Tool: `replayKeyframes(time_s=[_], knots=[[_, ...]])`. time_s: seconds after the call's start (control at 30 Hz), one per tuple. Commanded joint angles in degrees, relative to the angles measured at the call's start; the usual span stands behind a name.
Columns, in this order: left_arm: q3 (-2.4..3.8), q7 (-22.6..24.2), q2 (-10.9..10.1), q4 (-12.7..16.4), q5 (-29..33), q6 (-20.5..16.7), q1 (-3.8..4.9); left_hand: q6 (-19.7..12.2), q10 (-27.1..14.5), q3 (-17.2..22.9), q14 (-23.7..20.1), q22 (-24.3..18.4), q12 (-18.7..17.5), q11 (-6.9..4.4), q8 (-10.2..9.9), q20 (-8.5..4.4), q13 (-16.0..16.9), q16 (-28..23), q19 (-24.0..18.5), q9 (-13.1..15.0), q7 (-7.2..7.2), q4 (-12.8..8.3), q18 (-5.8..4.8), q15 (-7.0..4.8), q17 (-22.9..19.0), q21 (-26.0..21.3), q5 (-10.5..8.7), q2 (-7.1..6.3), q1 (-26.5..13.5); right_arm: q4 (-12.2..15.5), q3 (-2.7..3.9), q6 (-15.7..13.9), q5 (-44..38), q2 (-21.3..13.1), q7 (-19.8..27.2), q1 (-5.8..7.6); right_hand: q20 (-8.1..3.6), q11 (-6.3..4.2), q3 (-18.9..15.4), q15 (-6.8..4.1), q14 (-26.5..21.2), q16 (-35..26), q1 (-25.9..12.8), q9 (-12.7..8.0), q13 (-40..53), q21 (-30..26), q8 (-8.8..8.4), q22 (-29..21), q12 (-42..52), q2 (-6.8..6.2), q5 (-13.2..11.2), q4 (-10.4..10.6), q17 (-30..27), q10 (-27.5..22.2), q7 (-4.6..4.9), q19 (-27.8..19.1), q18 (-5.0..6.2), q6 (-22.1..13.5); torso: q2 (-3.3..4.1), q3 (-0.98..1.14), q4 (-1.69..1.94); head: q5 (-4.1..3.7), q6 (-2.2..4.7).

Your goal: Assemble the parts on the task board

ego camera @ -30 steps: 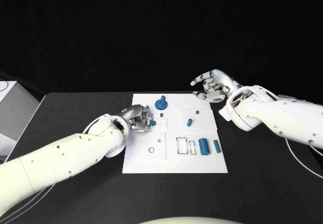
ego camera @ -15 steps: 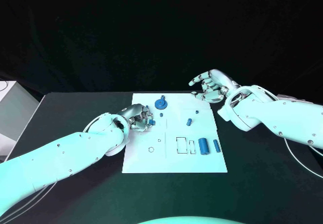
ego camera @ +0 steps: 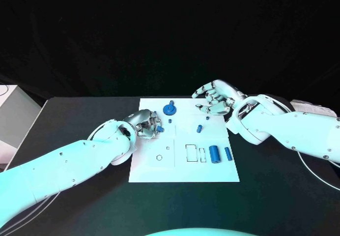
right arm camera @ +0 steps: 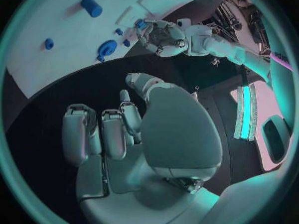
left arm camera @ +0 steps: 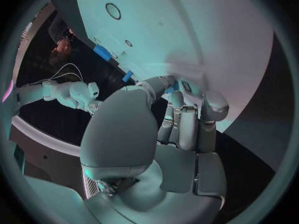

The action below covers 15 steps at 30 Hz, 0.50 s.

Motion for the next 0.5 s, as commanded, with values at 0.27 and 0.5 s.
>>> replayKeyframes(time_s=[0.27, 0.5], knots=[[-0.06, 4.2, -0.9, 2.2, 3.1, -3.0, -0.47, 0.4, 0.5, 0.0, 0.4, 0.0, -0.3, 0.13, 0.8, 0.09, -0.1, 0.4, 0.2, -0.1, 0.31, 0.6, -0.71, 0.11, 0.4, 0.3, 0.21, -0.21, -1.6, 4.2, -0.36, 3.7, -8.8, 0.4, -3.4, -1.21, 0.17, 0.07, 2.4, 0.33, 4.2, 0.6, 0.1, -0.1, 0.8, 1.1, -0.19, 9.9, 0.9, 1.32, -0.9, -0.8, 7.5, 0.9, 0.10, 4.0, -0.70, 0.9, 0.00, -0.02, 0.00, 0.02, 0.13], [0.76, 4.5, -2.0, 3.9, 4.4, -3.1, -0.66, 0.4, 0.6, -0.2, 0.4, -0.1, -0.3, 0.13, 0.8, 0.10, 0.0, 0.3, 0.1, -0.3, 0.30, 0.9, -0.68, 0.13, 0.4, 0.3, 0.21, -0.46, -2.1, 5.9, -0.69, 5.0, -12.4, 1.6, -5.4, -2.75, 0.07, -0.08, 5.1, 0.21, 4.3, 1.0, 0.1, -0.3, 1.7, 2.1, -0.43, 10.6, 1.6, 2.08, -1.7, -2.0, 8.0, 1.6, -0.09, 4.3, -0.90, 1.1, -0.03, 0.06, 0.03, 0.07, 0.32]])
